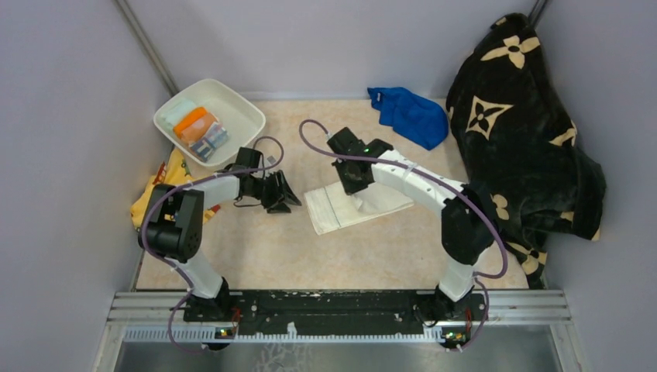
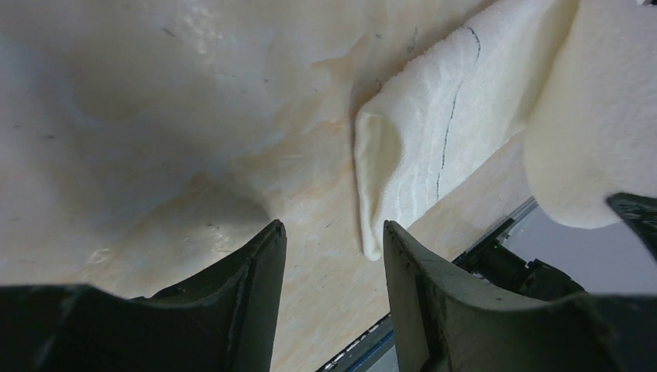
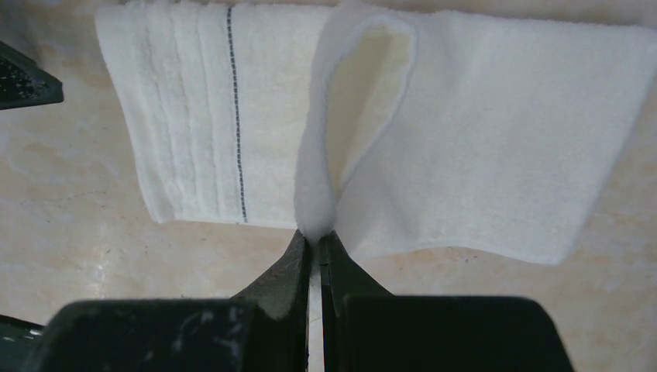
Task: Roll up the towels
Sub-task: Fold the towel at the center of the board.
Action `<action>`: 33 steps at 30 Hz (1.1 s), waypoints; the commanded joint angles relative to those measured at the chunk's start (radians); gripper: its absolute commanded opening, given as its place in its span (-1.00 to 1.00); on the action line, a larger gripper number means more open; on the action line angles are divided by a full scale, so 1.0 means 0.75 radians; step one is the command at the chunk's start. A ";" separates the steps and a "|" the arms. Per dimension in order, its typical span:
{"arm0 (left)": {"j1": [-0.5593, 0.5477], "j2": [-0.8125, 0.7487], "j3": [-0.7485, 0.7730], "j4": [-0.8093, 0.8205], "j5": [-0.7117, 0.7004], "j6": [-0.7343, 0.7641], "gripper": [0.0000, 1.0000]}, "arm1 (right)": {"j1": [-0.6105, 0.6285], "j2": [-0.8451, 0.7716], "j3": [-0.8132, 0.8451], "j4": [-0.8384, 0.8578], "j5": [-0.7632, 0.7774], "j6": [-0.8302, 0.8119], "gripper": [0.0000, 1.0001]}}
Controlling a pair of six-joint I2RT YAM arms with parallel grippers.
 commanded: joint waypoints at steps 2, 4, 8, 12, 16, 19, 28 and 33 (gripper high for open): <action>-0.058 0.060 -0.030 0.166 0.091 -0.104 0.08 | 0.103 0.083 0.105 0.014 -0.012 0.078 -1.00; -0.070 0.079 -0.042 0.205 0.108 -0.132 0.04 | 0.131 0.110 0.124 0.021 -0.020 0.093 -1.00; -0.099 0.116 -0.044 0.237 0.085 -0.147 -0.02 | 0.175 0.156 0.154 0.044 -0.031 0.113 -1.00; -0.116 0.164 -0.046 0.276 0.090 -0.166 -0.15 | 0.204 0.219 0.190 0.043 -0.049 0.119 -1.00; -0.128 0.191 -0.050 0.289 0.073 -0.171 -0.32 | 0.238 0.276 0.201 0.051 -0.055 0.109 -1.00; -0.135 0.203 -0.057 0.294 0.064 -0.171 -0.45 | 0.256 0.315 0.197 0.072 -0.083 0.106 -1.00; -0.138 0.208 -0.067 0.286 0.033 -0.164 -0.55 | 0.285 0.438 0.204 0.072 -0.168 0.115 -0.90; -0.138 0.158 -0.074 0.242 -0.003 -0.150 -0.49 | 0.286 0.362 0.207 0.064 -0.216 0.121 -0.51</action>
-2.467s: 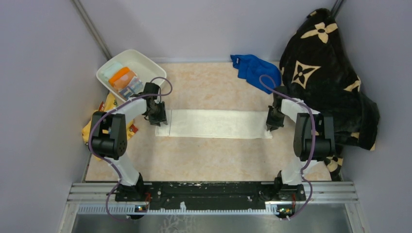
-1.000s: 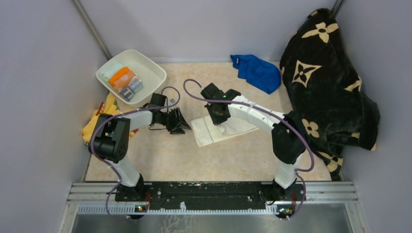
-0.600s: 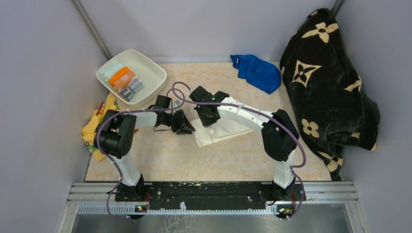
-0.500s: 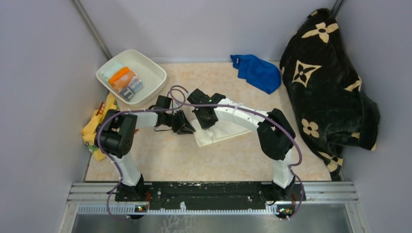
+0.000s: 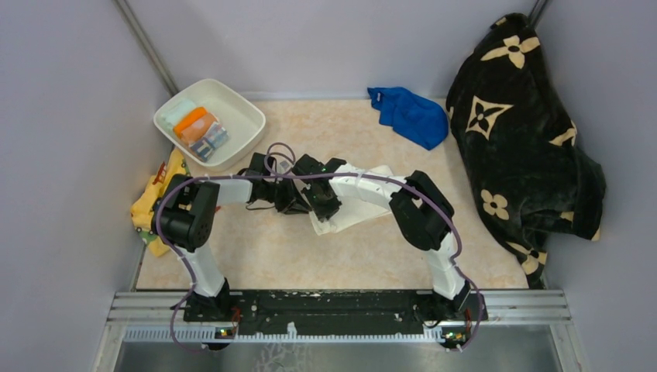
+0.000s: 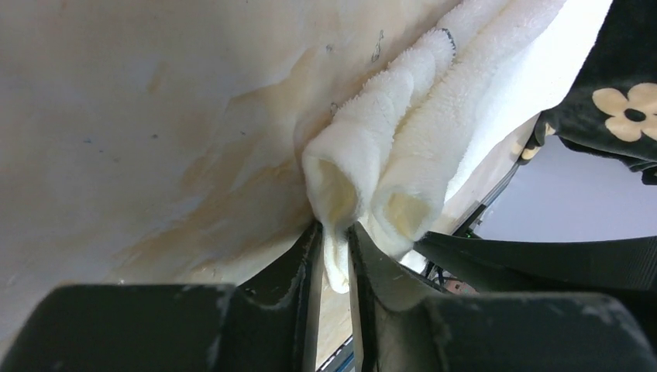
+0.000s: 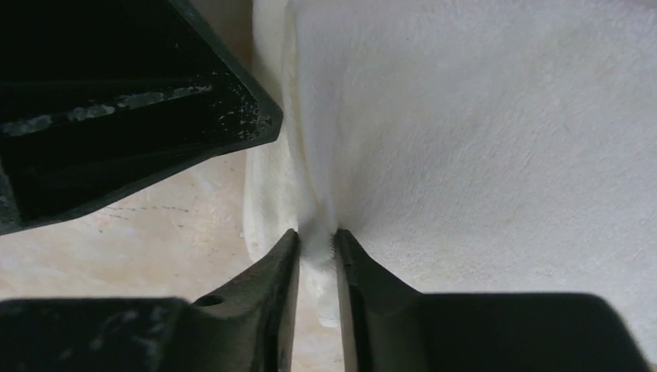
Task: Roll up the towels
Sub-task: Fold the towel at the center of the board.
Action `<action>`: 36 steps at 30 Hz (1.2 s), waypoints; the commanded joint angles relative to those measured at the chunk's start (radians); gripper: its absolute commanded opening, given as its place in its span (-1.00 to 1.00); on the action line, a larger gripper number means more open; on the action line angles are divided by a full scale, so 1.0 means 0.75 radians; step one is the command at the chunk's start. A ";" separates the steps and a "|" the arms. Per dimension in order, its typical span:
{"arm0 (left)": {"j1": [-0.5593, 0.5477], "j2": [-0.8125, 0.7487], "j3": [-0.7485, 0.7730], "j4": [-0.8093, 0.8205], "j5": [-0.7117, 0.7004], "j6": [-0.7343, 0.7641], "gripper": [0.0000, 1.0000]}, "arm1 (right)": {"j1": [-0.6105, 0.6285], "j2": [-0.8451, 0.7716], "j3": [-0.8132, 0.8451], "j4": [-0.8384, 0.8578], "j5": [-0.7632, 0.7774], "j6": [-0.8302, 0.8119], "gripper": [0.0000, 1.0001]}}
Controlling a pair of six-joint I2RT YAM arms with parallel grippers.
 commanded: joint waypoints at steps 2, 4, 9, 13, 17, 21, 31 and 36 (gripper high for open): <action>-0.010 -0.061 -0.047 -0.080 -0.143 0.047 -0.46 | 0.017 -0.166 0.052 0.030 -0.062 0.011 -0.34; -0.008 -0.105 -0.060 -0.115 -0.176 0.060 -0.39 | 0.004 -0.252 0.026 0.036 -0.042 0.001 -0.24; -0.010 -0.232 -0.078 -0.199 -0.284 0.069 -0.12 | -0.182 -0.498 -0.233 0.136 -0.074 0.001 -0.18; -0.029 -0.324 -0.065 -0.256 -0.339 0.059 0.00 | -0.408 -0.700 -0.489 0.276 -0.177 0.025 -0.17; -0.112 -0.353 -0.016 -0.268 -0.345 0.004 0.05 | -0.623 -0.839 -0.692 0.438 -0.313 0.066 -0.16; -0.179 -0.312 0.042 -0.262 -0.384 -0.044 0.08 | -0.794 -0.947 -0.864 0.604 -0.391 0.134 -0.09; -0.250 -0.178 0.129 -0.260 -0.414 -0.068 0.09 | -0.910 -0.971 -0.962 0.682 -0.449 0.138 -0.02; -0.269 -0.138 0.156 -0.255 -0.418 -0.072 0.03 | -0.914 -0.961 -0.970 0.687 -0.455 0.131 -0.01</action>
